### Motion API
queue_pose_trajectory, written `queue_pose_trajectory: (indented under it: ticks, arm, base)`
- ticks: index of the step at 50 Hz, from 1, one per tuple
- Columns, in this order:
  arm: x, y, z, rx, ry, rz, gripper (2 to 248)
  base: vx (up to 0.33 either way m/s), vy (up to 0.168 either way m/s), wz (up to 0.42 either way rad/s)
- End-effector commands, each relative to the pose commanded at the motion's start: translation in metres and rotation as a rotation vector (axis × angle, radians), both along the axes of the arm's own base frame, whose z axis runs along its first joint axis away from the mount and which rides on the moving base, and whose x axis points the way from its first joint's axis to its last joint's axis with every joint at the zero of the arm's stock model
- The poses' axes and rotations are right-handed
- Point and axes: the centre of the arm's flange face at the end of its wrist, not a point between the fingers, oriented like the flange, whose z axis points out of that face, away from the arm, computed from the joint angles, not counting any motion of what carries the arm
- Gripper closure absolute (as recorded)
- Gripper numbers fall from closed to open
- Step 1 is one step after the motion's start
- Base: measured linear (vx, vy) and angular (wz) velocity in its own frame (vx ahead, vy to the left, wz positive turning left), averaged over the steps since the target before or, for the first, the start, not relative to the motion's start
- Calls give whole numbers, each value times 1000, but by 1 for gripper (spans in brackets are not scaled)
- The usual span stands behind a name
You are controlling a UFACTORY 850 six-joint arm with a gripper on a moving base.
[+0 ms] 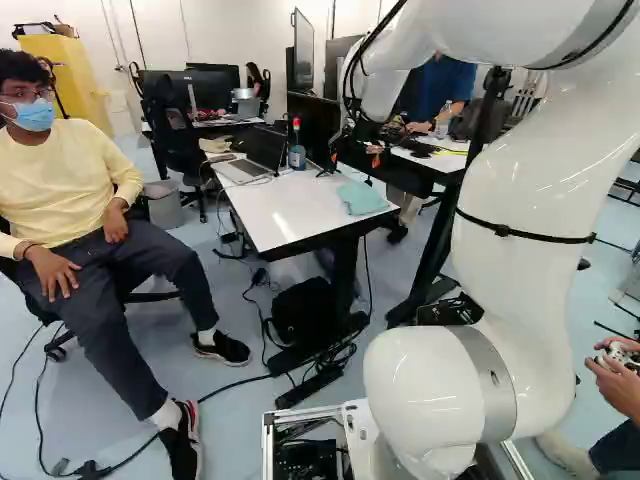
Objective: Clean the table with the green towel
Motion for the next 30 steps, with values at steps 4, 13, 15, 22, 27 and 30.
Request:
queue_pose_trajectory:
  ticks: [4, 13, 15, 22, 27, 30]
  arm:
    - [-5, 1, -6, -7, -17, 1, 3]
    - [-19, 5, -22, -22, -59, 3, 3]
    - [-23, 6, -26, -26, -69, 4, 3]
    - [-36, 9, -40, -40, -107, 7, 3]
    - [-47, 11, -50, -49, -135, 11, 3]
    - [-54, 12, -56, -55, -152, 13, 3]
  base:
    - [0, 0, 0]
    - [0, 0, 0]
    - [0, 0, 0]
    - [0, 0, 0]
    - [0, 0, 0]
    - [0, 0, 0]
